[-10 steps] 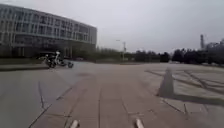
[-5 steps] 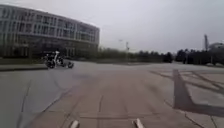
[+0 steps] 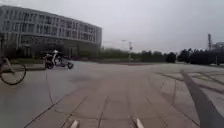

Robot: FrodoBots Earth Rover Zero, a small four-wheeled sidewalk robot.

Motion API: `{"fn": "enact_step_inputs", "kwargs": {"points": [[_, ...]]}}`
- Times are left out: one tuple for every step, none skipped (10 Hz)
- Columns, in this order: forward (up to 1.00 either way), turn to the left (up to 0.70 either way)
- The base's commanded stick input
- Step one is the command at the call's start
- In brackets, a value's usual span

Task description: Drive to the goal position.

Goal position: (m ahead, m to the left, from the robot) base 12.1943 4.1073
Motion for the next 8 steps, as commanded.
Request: {"fn": "enact_step_inputs", "kwargs": {"points": [[1.0, 0.02], [1.0, 0.02], [1.0, -0.21], [1.0, -0.21], [1.0, -0.21], [1.0, -0.05], [1.0, 0.02], [1.0, 0.02]]}}
